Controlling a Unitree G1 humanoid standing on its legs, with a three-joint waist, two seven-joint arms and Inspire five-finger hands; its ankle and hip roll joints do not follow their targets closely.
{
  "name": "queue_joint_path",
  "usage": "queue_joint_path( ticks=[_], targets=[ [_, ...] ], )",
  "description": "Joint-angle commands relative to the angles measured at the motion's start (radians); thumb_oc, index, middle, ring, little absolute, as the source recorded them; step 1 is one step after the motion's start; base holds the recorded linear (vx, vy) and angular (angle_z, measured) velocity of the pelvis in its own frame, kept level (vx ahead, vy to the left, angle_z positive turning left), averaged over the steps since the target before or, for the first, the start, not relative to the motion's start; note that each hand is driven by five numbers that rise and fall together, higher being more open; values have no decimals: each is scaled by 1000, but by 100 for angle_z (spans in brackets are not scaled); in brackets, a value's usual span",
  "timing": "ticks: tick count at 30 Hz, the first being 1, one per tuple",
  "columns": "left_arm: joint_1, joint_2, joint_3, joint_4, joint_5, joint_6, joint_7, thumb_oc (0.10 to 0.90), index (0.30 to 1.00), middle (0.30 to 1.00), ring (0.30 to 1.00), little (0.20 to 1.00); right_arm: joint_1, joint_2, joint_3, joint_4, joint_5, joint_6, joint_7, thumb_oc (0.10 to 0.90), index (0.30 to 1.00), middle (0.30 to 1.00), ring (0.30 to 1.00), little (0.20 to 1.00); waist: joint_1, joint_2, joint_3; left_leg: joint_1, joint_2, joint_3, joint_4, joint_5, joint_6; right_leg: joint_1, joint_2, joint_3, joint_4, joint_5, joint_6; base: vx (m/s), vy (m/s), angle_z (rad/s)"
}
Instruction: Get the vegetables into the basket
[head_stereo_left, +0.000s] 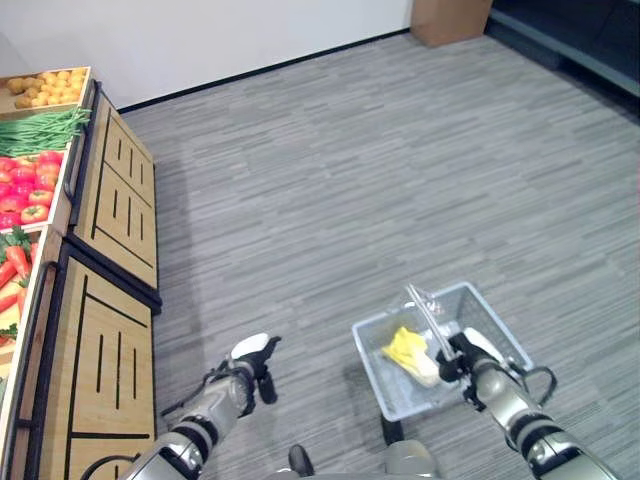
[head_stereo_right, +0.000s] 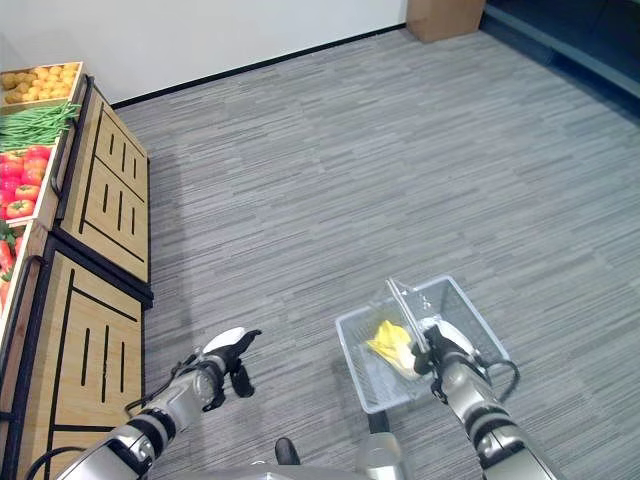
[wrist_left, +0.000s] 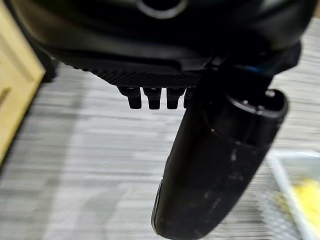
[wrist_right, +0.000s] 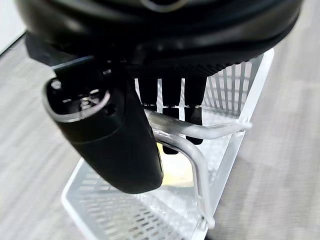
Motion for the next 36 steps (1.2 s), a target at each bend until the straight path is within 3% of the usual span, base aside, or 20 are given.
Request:
queue_joint_path(
  ticks=[1,5,10,12,13,18,24,36],
  targets=[
    [-48,21,24,86,6,-3,40,900,1000,1000,1000,1000,-39,-15,-30,12,-29,-56,-62,400,300,300,300,300,25,-28,-74,29,21,-27,15,-29,-28,-6,-66,-1,56,-62,63,10,31,-1],
    [-17,23,65,141,2,4,50,900,1000,1000,1000,1000,11,-7,-67,56,-20,-58,-66,400,300,300,300,300,27,-42,-77,34,16,-26,15,-34,-25,-3,-68,0,56,-62,65,0,0,0],
    [67,-44,113,208,-1,28,89,900,1000,1000,1000,1000,75,35,-103,142,9,-61,-85,400,300,300,300,300,40,-61,-77,30,12,-32,17,-34,-21,-4,-72,-3,55,-61,66,0,0,0],
    [85,-67,169,266,-86,26,101,900,1000,1000,1000,1000,83,56,-111,167,32,-67,-90,400,300,300,300,300,43,-67,-77,26,10,-33,17,-31,-20,-7,-74,-4,55,-59,67,-15,-3,0],
    [108,-87,242,312,-204,22,105,900,1000,1000,1000,1000,98,84,-113,222,48,-71,-86,400,300,300,300,300,45,-70,-80,24,8,-36,15,-31,-19,-8,-76,-5,55,-57,67,0,0,0],
    [144,-117,337,429,-314,27,111,900,1000,1000,1000,1000,126,162,-102,340,91,-90,-60,400,300,300,300,300,49,-74,-92,29,5,-39,12,-32,-18,-3,-78,-9,52,-57,64,0,0,1],
    [159,-132,364,430,-382,13,109,900,1000,1000,1000,1000,144,197,-121,391,149,-95,-48,400,300,300,300,300,49,-73,-92,20,2,-43,8,-24,-19,-2,-80,-22,48,-54,63,-12,6,1],
    [144,-118,333,407,-370,-5,95,900,1000,1000,1000,1000,152,204,-113,399,175,-105,-30,400,300,300,300,300,45,-79,-96,9,-8,-55,8,-28,-15,-7,-90,-29,47,-46,67,-4,1,1]
  ],
)
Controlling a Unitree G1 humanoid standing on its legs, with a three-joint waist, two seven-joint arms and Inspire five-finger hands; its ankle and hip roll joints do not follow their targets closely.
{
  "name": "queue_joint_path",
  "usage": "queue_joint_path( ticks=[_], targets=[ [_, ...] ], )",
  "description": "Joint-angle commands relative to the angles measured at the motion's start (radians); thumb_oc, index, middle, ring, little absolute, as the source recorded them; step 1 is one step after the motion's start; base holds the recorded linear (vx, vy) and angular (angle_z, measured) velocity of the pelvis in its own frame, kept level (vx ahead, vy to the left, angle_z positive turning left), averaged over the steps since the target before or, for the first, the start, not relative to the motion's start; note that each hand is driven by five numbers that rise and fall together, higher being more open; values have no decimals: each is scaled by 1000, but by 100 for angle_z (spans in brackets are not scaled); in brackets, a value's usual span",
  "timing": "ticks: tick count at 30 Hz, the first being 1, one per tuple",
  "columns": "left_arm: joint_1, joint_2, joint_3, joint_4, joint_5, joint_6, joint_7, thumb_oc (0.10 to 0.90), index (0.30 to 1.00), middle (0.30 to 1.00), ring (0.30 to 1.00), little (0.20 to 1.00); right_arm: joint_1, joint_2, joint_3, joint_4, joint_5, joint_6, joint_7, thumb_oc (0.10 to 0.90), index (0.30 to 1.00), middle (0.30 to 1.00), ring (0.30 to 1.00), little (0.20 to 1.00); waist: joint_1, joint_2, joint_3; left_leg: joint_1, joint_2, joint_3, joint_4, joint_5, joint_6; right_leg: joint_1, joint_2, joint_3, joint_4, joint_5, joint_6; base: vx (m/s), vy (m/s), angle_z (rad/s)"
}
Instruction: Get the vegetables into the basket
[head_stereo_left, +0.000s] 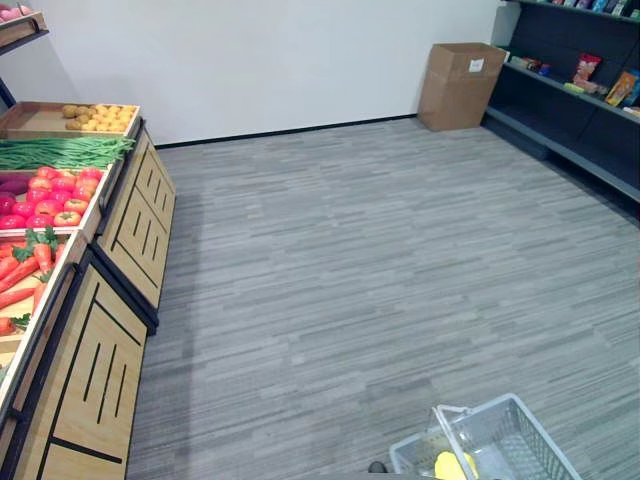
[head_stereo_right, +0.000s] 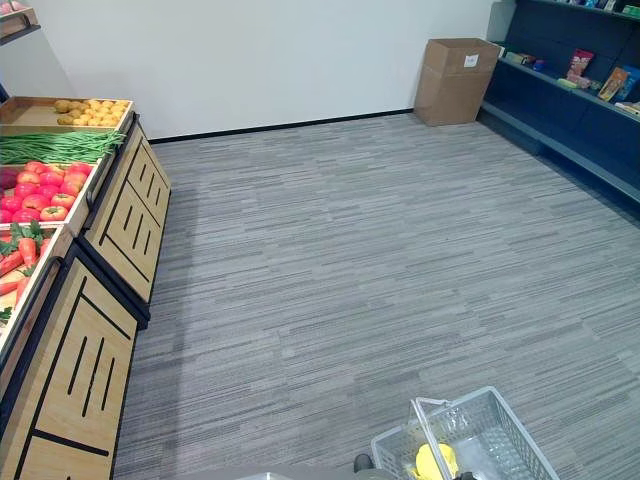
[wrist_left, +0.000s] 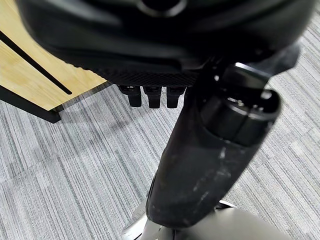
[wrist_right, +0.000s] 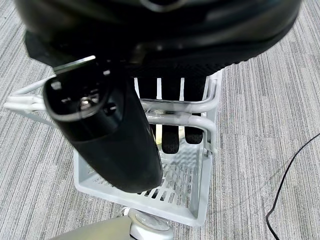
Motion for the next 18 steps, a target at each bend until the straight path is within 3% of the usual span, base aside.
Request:
queue_joint_path(
  ticks=[1,5,6,18],
  targets=[
    [-95,13,-9,-13,-2,-32,5,900,1000,1000,1000,1000,-71,31,26,8,29,-38,21,400,300,300,300,300,-8,-19,49,14,-9,-42,8,-5,-16,-5,-88,-21,52,-26,75,0,0,0],
    [-93,14,-16,-10,11,-32,3,900,1000,1000,1000,1000,-72,28,31,1,29,-41,26,400,300,300,300,300,-7,-19,47,14,-10,-40,8,-5,-16,-6,-89,-20,52,-25,76,0,0,0],
    [-102,7,18,-22,-85,-46,45,900,1000,1000,1000,1000,-83,45,7,11,171,-53,38,400,300,300,300,300,47,-31,77,-34,-71,-154,8,8,28,95,2,-59,50,-125,14,0,0,0],
    [-91,1,17,-16,-78,-51,37,900,1000,1000,1000,1000,-81,49,14,33,146,-54,45,400,300,300,300,300,53,-35,73,-17,-74,-154,8,-6,30,106,0,-52,43,-123,21,34,12,8]
  ],
)
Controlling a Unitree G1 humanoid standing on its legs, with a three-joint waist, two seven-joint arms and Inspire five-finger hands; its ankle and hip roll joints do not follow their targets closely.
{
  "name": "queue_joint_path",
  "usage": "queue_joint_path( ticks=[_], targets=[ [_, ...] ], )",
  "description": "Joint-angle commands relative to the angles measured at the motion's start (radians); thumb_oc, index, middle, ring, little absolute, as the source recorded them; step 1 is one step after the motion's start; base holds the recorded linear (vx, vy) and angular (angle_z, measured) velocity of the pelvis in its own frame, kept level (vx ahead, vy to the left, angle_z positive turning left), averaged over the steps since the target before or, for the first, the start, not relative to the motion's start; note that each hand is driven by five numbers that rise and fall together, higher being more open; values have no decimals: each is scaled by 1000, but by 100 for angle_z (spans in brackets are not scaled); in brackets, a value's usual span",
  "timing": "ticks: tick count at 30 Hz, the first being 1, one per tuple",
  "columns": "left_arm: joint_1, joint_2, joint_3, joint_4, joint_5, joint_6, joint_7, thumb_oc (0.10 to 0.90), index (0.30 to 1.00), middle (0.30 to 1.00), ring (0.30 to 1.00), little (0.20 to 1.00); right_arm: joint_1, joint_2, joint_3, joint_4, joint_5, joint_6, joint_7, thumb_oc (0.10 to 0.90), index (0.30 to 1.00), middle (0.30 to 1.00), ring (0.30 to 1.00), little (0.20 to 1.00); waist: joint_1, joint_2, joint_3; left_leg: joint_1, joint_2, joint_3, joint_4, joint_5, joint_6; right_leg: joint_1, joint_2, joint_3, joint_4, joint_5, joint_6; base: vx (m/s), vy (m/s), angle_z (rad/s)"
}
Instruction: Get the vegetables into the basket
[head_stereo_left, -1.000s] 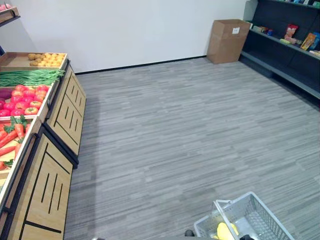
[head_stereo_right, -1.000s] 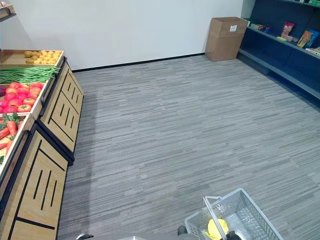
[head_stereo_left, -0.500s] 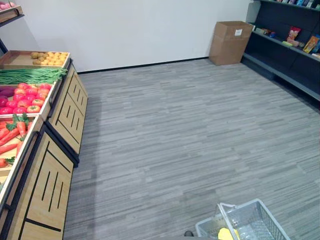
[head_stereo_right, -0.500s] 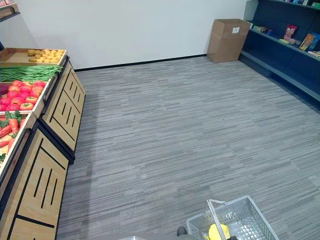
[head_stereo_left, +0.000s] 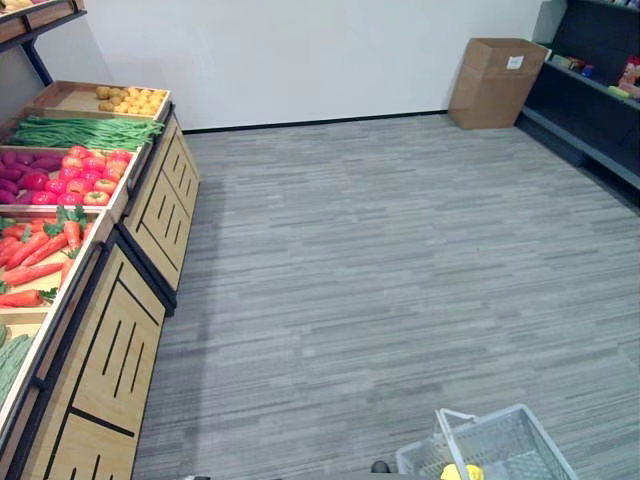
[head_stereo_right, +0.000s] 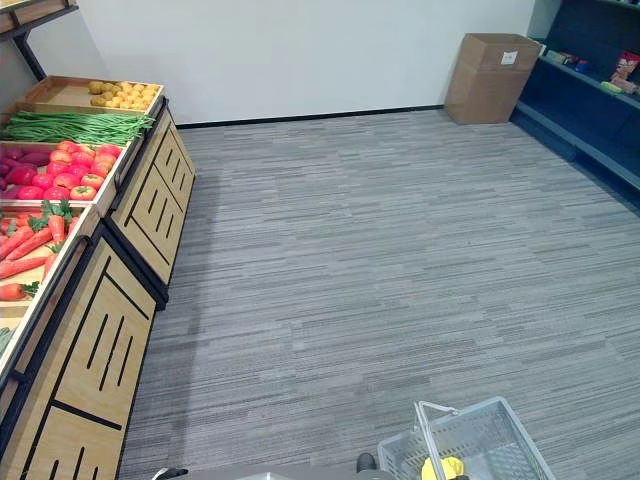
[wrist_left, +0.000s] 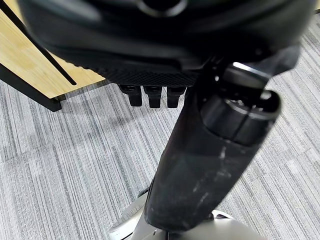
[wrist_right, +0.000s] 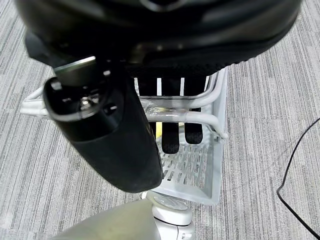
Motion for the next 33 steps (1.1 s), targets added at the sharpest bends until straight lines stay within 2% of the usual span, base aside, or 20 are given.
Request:
queue_joint_path(
  ticks=[1,7,16,22,23,25,26,28,32,33],
  targets=[
    [-80,-9,34,15,-10,-25,8,900,1000,1000,1000,1000,-83,31,16,23,12,-38,17,400,300,300,300,300,-6,-21,40,-15,-54,-102,8,-3,26,88,3,-24,43,-113,19,0,0,0],
    [-77,-9,36,16,-9,-26,1,900,1000,1000,1000,1000,-80,31,17,30,4,-35,25,400,300,300,300,300,-3,-27,38,-11,-55,-96,8,-10,29,89,-1,-23,46,-112,25,5,12,0],
    [-83,3,43,6,-17,-28,-4,900,1000,1000,1000,1000,-89,28,13,31,-6,-29,33,400,300,300,300,300,10,-38,55,-19,-69,-88,8,-19,53,44,-22,2,104,-111,44,-6,67,-1],
    [-81,14,62,0,-38,-29,-4,900,1000,1000,1000,1000,-93,30,-8,27,16,-26,34,400,300,300,300,300,21,-43,76,-31,-75,-71,8,-20,69,-16,-35,1,210,-93,74,-9,100,-10],
    [-86,20,67,-2,-45,-28,-8,900,1000,1000,1000,1000,-95,30,-22,19,40,-28,33,400,300,300,300,300,17,-43,86,-25,-76,-74,8,-25,77,-52,-39,15,288,-76,81,33,115,-27],
    [-86,22,70,-3,-48,-28,-5,900,1000,1000,1000,1000,-95,30,-26,17,47,-29,30,400,300,300,300,300,17,-43,89,-21,-79,-75,8,-27,80,-66,-41,23,314,-70,81,80,103,-29],
    [-90,29,78,-5,-62,-28,-6,900,1000,1000,1000,1000,-89,33,-32,10,62,-31,30,400,300,300,300,300,12,-49,98,3,-93,-87,8,-45,83,-106,-45,34,316,-25,71,163,64,-16],
    [-93,38,79,-4,-60,-29,-8,900,1000,1000,1000,1000,-91,32,-22,5,58,-33,33,400,300,300,300,300,1,-54,110,14,-92,-109,8,-55,80,-159,-17,52,265,-1,61,169,16,2],
    [-109,43,67,4,-54,-27,-6,900,1000,1000,1000,1000,-91,30,-19,11,75,-35,28,400,300,300,300,300,-50,-68,148,56,-97,-183,8,-83,76,-288,36,128,141,81,73,192,-20,28],
    [-109,42,67,4,-55,-27,-6,900,1000,1000,1000,1000,-91,29,-19,12,75,-35,28,400,300,300,300,300,-52,-62,149,59,-92,-185,8,-88,76,-284,40,124,139,79,73,285,18,62]
  ],
)
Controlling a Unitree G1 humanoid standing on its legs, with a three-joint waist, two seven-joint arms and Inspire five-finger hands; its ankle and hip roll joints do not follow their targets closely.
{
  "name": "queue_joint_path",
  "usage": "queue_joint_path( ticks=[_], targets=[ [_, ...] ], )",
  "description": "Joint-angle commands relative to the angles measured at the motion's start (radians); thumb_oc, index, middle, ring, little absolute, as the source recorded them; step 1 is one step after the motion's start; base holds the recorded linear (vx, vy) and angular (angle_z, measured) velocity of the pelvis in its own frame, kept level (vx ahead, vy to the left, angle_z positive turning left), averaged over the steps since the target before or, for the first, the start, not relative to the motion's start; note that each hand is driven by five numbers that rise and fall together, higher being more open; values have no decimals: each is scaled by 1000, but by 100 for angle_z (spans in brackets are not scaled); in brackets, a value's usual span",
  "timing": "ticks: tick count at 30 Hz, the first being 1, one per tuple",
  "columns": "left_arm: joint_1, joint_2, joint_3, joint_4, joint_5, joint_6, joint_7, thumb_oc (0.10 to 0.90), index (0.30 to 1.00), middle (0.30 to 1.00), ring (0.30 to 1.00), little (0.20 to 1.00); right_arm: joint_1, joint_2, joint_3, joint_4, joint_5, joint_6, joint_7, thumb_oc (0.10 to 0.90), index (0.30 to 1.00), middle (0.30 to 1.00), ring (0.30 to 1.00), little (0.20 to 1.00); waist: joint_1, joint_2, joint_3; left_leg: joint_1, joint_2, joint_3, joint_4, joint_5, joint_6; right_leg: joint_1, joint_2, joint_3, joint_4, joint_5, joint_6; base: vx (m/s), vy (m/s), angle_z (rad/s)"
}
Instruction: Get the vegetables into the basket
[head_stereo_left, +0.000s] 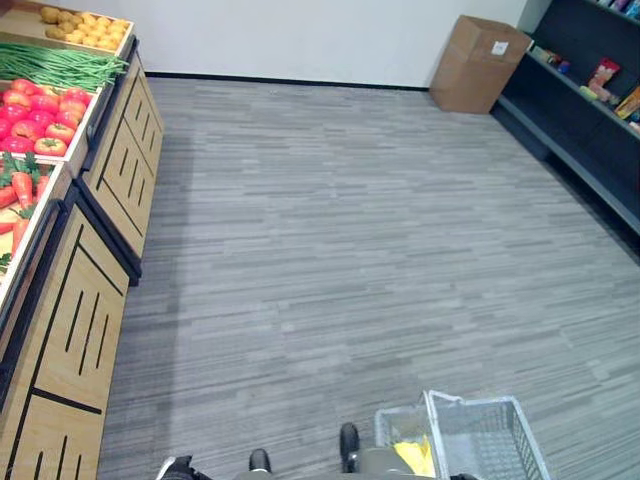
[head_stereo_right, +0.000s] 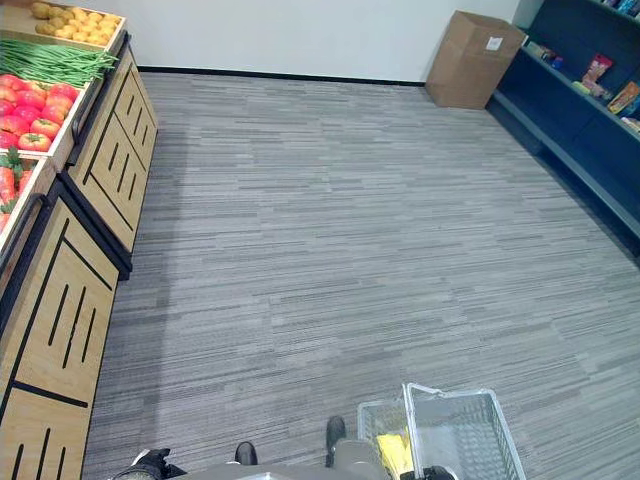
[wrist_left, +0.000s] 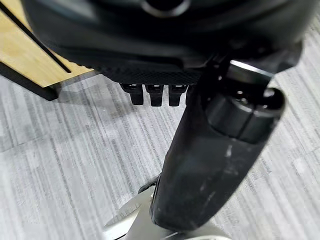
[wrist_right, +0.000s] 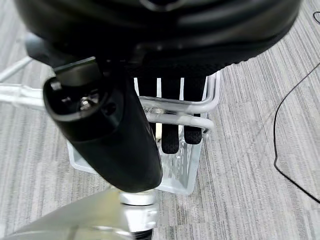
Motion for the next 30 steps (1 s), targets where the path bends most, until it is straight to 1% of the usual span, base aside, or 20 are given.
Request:
queue_joint_path(
  ticks=[1,2,3,6,7,8,9,11,15,16,19,20,22,24,25,26,27,28,29,30],
  targets=[
    [-64,-18,30,1,-8,-15,4,900,1000,1000,1000,1000,-35,-48,35,-16,36,-18,-13,400,300,300,300,300,-43,32,47,107,-66,-167,7,-84,-26,-139,34,44,-17,116,28,289,24,72],
    [-64,-20,31,5,-7,-16,3,900,1000,1000,1000,1000,-30,-45,34,-15,35,-17,-12,400,300,300,300,300,-51,28,49,127,-72,-181,7,-96,-25,-148,36,18,-43,127,30,282,22,87],
    [-63,-21,31,5,-7,-16,3,900,1000,1000,1000,1000,-30,-46,34,-15,35,-17,-12,400,300,300,300,300,-54,32,50,130,-68,-184,7,-98,-25,-143,38,14,-46,126,29,186,8,105],
    [-58,-26,42,11,-14,-15,3,900,1000,1000,1000,1000,-12,-42,41,-11,12,-15,-5,400,300,300,300,300,-62,20,44,176,-87,-210,7,-129,-21,-144,39,-98,-60,147,25,231,-43,23],
    [-52,-35,38,14,-6,-12,-3,900,1000,1000,1000,1000,-6,-50,43,-4,5,-15,-3,400,300,300,300,300,-73,24,28,198,-89,-230,7,-141,-23,-129,38,-92,-47,144,3,220,-66,-29],
    [-52,-36,38,14,-6,-12,-3,900,1000,1000,1000,1000,-5,-51,43,-3,6,-16,-3,400,300,300,300,300,-74,26,28,199,-87,-231,7,-143,-24,-127,40,-94,-46,143,3,363,-96,0],
    [-50,-44,35,18,-8,-12,-4,900,1000,1000,1000,1000,-2,-60,39,1,8,-16,-1,400,300,300,300,300,-84,45,12,221,-69,-251,7,-155,-31,-137,53,-73,-17,139,-13,319,-97,43],
    [-48,-57,30,20,-11,-12,-3,900,1000,1000,1000,1000,-4,-67,45,0,6,-18,1,400,300,300,300,300,-87,65,-2,233,-40,-266,7,-148,-45,-140,59,-88,20,127,-27,360,-149,58],
    [-48,-71,15,8,-13,-9,-5,900,1000,1000,1000,1000,-13,-89,53,-14,-1,-20,2,400,300,300,300,300,-91,99,-9,224,0,-282,60,-99,-81,-133,67,-135,74,64,-57,254,-148,30],
    [-50,-72,13,5,-20,-8,0,900,1000,1000,1000,1000,-19,-97,54,-22,3,-21,0,400,300,300,300,300,-92,109,-8,216,14,-281,80,-75,-99,-126,73,-150,87,34,-69,193,-138,23],
    [-50,-75,12,4,-23,-7,1,900,1000,1000,1000,1000,-21,-100,56,-27,3,-21,2,400,300,300,300,300,-94,115,-8,214,23,-281,94,-57,-110,-124,78,-151,93,23,-77,181,-130,14],
    [-50,-75,14,0,-33,-7,4,900,1000,1000,1000,1000,-21,-107,57,-30,3,-23,4,400,300,300,300,300,-96,123,-4,200,37,-280,132,-21,-129,-114,88,-153,107,-8,-91,205,-165,12],
    [-51,-76,17,-4,-43,-6,6,900,1000,1000,1000,1000,-16,-112,57,-30,7,-22,3,400,300,300,300,300,-97,128,4,169,48,-272,193,34,-149,-93,99,-152,109,-33,-106,214,-192,20],
    [-54,-73,18,-6,-48,-6,6,900,1000,1000,1000,1000,-9,-114,56,-25,5,-21,5,400,300,300,300,300,-95,123,14,126,54,-256,273,108,-168,-60,108,-152,106,-55,-123,226,-239,20],
    [-61,-71,16,-12,-50,-5,9,900,1000,1000,1000,1000,-5,-121,53,-23,4,-19,5,400,300,300,300,300,-88,103,35,53,55,-220,395,169,-172,-21,102,-144,103,-72,-141,173,-209,9],
    [-61,-71,16,-12,-50,-5,9,900,1000,1000,1000,1000,-5,-121,53,-23,4,-19,5,400,300,300,300,300,-88,103,36,51,56,-220,400,167,-173,-21,102,-144,103,-72,-141,170,-213,8],
    [-64,-68,16,-14,-54,-5,11,900,1000,1000,1000,1000,-3,-123,52,-23,3,-19,6,400,300,300,300,300,-86,89,45,22,59,-197,448,181,-170,-6,97,-138,100,-76,-149,71,-80,0],
    [-64,-68,16,-14,-55,-5,11,900,1000,1000,1000,1000,-3,-123,52,-23,3,-19,6,400,300,300,300,300,-85,90,46,21,59,-197,452,178,-170,-6,98,-138,101,-76,-149,193,-178,-3],
    [-61,-68,19,-22,-64,-4,15,900,1000,1000,1000,1000,1,-131,46,-19,4,-15,5,400,300,300,300,300,-76,77,59,-22,87,-135,476,178,-157,24,88,-135,97,-89,-148,197,-127,-7],
    [-60,-68,22,-25,-71,-2,19,900,1000,1000,1000,1000,3,-132,42,-16,7,-13,4,400,300,300,300,300,-69,73,63,-48,100,-106,464,170,-151,45,86,-129,91,-96,-146,276,-153,-2]
  ],
)
